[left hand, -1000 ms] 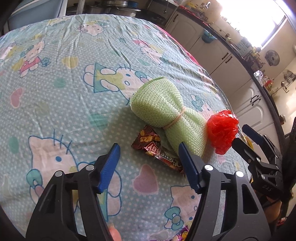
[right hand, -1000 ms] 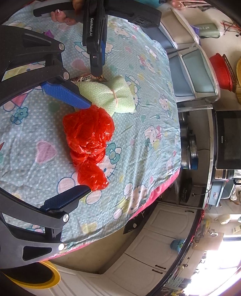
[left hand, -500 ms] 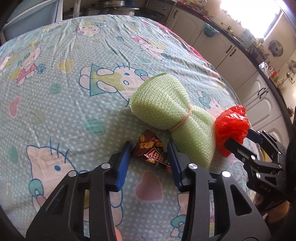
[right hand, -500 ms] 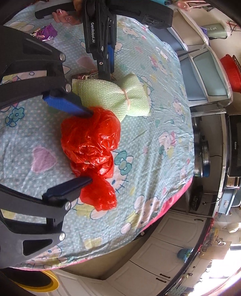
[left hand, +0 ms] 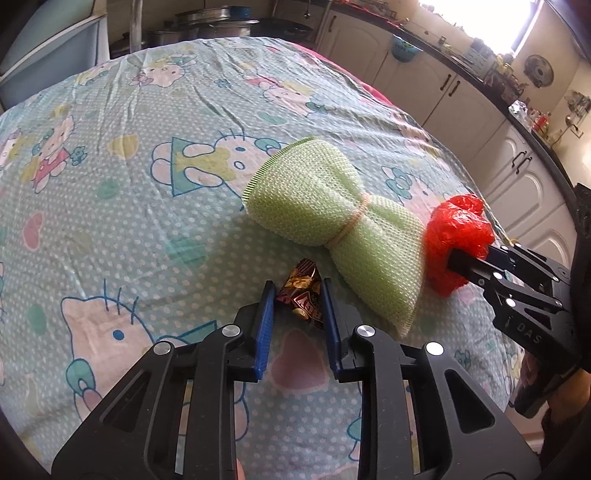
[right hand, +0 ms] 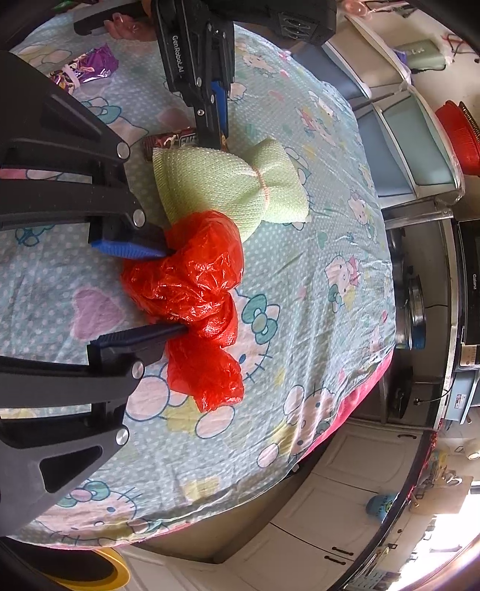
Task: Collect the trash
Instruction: 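Grasp the red plastic bag with the right tool while the left grasps the brown candy wrapper, then carry the red bag and brown candy wrapper over the yellow bin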
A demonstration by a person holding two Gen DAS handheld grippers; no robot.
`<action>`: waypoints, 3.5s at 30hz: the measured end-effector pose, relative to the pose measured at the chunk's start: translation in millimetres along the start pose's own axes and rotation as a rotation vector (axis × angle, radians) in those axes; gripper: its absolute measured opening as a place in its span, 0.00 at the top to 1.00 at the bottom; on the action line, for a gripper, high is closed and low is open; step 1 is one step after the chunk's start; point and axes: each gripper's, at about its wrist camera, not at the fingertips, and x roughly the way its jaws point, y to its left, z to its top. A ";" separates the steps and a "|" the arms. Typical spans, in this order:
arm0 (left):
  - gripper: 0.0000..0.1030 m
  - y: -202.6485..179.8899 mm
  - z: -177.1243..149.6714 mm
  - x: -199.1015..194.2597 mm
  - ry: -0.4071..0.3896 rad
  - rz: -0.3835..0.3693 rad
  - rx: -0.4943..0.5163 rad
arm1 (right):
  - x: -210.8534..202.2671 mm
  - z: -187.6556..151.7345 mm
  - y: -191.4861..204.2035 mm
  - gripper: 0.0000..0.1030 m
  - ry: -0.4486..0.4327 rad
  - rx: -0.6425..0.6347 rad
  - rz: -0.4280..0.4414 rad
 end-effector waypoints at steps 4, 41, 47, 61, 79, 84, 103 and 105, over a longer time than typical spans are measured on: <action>0.91 4.9 -1.5 -5.1 0.005 -0.038 -0.013 | -4.1 -4.1 -1.1 0.74 -0.006 0.010 0.007; 0.97 -86.6 -5.6 -83.0 -0.123 -0.190 0.182 | -101.0 -49.3 -20.2 0.74 -0.127 0.094 -0.022; 0.97 -109.6 -2.4 -84.7 -0.131 -0.220 0.223 | -115.1 -54.3 -28.5 0.74 -0.147 0.111 -0.036; 0.97 -169.0 7.1 -78.1 -0.139 -0.290 0.305 | -153.1 -72.1 -54.9 0.74 -0.204 0.177 -0.095; 0.97 -265.5 14.0 -62.3 -0.137 -0.402 0.415 | -209.9 -110.5 -121.0 0.74 -0.279 0.321 -0.236; 0.97 -288.7 16.0 -57.1 -0.133 -0.430 0.434 | -225.0 -125.7 -143.2 0.74 -0.297 0.376 -0.279; 0.97 -383.5 13.4 -11.1 -0.057 -0.488 0.526 | -262.1 -195.0 -225.0 0.74 -0.319 0.605 -0.430; 0.97 -392.0 13.2 -4.0 -0.044 -0.488 0.531 | -261.0 -201.8 -232.0 0.74 -0.313 0.626 -0.433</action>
